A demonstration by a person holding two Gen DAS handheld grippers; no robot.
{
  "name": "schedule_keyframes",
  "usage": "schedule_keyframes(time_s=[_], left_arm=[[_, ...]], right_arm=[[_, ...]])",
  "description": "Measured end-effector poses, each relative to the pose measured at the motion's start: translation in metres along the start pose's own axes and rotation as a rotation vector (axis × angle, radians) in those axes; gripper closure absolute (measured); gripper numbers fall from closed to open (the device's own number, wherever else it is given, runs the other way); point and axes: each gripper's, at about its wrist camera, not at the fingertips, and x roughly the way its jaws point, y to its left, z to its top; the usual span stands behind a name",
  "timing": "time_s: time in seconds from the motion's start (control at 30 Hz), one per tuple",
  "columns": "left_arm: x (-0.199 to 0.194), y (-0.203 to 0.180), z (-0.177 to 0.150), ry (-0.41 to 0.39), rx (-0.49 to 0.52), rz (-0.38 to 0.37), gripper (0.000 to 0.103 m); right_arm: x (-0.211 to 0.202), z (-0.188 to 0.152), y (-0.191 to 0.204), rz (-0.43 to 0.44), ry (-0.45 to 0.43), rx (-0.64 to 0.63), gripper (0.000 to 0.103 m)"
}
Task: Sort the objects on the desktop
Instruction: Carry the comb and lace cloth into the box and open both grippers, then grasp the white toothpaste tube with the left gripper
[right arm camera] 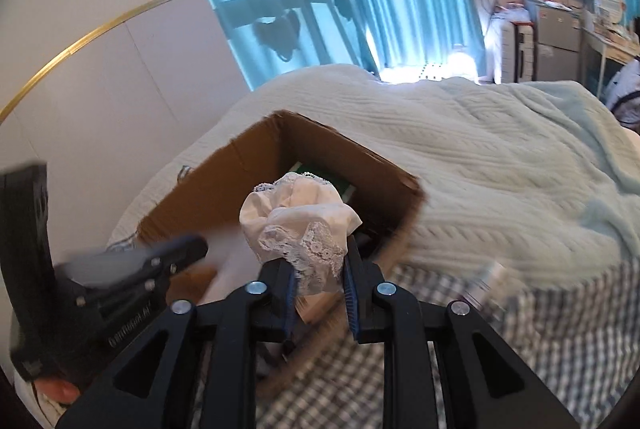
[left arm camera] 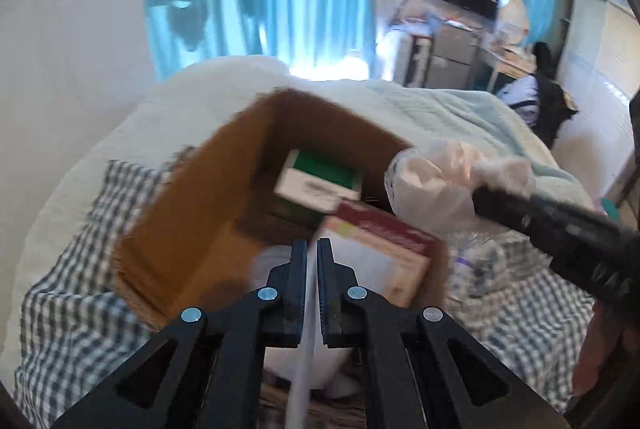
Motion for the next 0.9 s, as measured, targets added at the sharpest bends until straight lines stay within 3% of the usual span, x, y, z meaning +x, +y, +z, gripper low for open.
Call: schedule_keyframes(time_s=[0.03,0.07,0.1,0.13,0.17,0.23,0.3,0.43,0.57,0.7,0.9], left_arm=[[-0.001,0.007,0.001,0.001,-0.009,0.008,0.085],[-0.001,0.013,-0.001,0.004,-0.020,0.012,0.074],[0.002,0.017,-0.002,0.009,-0.035,0.026,0.040],[0.000,0.020,-0.004,0.000,-0.045,0.045,0.015],[-0.004,0.023,-0.006,-0.030,-0.050,0.063,0.010],[-0.014,0.022,-0.012,-0.101,-0.039,0.073,0.006],[-0.018,0.014,-0.013,-0.096,-0.010,0.077,0.001],[-0.031,-0.018,-0.016,-0.125,0.030,0.054,0.000],[-0.035,-0.070,-0.025,-0.116,0.079,-0.040,0.000],[-0.019,-0.132,-0.038,-0.069,0.135,-0.102,0.000],[0.034,-0.205,-0.063,-0.020,0.201,-0.099,0.000]], right_arm=[[0.007,0.003,0.003,0.016,0.001,0.003,0.050],[0.011,0.005,0.004,0.031,-0.008,0.016,0.025],[0.012,0.005,0.004,0.033,-0.024,0.028,0.020],[0.009,0.005,0.001,0.036,-0.052,0.048,0.020],[0.007,0.004,-0.003,0.046,-0.060,0.059,0.020],[-0.003,0.003,-0.018,0.050,-0.088,0.099,0.020],[-0.016,0.000,-0.033,0.033,-0.106,0.120,0.020],[-0.046,-0.016,-0.068,-0.128,-0.121,0.108,0.020],[-0.076,-0.039,-0.110,-0.294,-0.111,0.127,0.020],[-0.098,-0.069,-0.157,-0.352,-0.097,0.205,0.020],[-0.103,-0.099,-0.212,-0.418,-0.084,0.290,0.020]])
